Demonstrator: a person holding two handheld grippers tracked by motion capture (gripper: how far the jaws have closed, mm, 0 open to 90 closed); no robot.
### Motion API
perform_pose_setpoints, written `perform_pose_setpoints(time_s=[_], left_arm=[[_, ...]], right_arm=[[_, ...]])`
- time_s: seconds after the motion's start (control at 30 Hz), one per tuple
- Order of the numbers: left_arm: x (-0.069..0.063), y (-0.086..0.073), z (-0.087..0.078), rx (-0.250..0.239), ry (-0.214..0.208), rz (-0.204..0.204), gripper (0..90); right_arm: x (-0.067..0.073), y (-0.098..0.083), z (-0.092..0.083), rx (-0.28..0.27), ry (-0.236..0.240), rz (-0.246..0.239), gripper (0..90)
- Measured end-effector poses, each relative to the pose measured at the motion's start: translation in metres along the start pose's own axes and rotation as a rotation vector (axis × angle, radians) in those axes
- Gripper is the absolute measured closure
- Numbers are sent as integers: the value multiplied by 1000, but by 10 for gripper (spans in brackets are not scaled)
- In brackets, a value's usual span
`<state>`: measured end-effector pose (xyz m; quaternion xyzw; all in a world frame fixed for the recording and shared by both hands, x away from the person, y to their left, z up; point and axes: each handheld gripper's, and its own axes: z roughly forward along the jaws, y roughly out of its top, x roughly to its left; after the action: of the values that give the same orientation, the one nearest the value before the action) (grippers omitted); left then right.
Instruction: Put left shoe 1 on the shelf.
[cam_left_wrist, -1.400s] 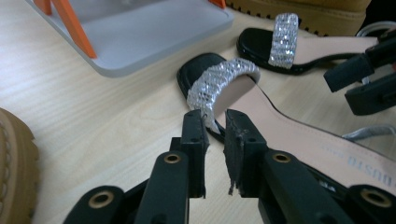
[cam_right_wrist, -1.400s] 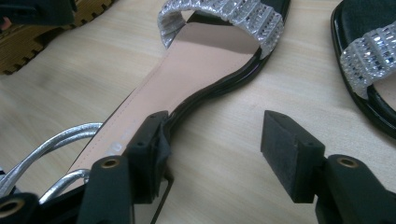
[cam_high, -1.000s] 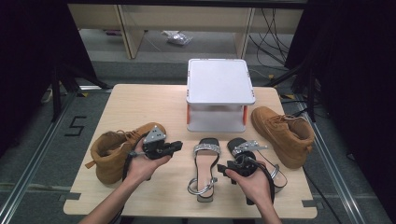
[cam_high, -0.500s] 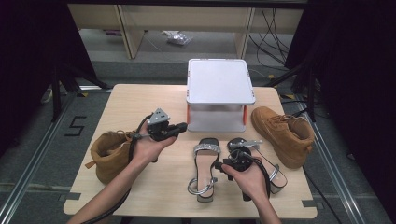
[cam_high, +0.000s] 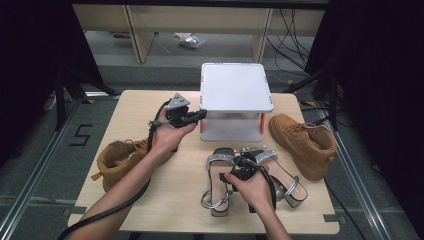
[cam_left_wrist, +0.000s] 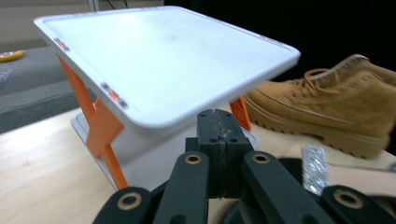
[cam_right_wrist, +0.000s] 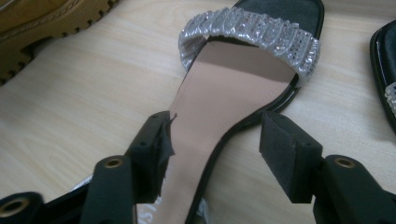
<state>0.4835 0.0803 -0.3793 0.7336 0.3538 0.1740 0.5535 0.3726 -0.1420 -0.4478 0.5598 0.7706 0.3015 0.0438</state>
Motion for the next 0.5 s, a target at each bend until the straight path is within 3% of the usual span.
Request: perform_pose_setpoints(time_s=[0.03,0.13,0.23,0.27,0.33,0.37,0.47,0.5], left_arm=[[1,3,5,-3,4,-3,896],[2,8,13,-7,11,5,896],[3,10,22,-1,22,29,894],[3,10,24,-1,26,31,894],[5,9,28,1,32,25,894],[6,9,29,5,34,28,893],[8,7,34,14,43,27,893],[8,7,35,9,43,28,893]], right_arm=[[1,1,1,3,-6,-8,424],[4,4,3,33,2,41,393],[7,5,10,64,-20,68,370],[9,4,12,95,-15,84,368],[12,3,15,103,-12,109,363],[12,3,16,105,-18,91,360],[19,2,18,116,-4,131,360],[18,1,19,130,-13,109,360]])
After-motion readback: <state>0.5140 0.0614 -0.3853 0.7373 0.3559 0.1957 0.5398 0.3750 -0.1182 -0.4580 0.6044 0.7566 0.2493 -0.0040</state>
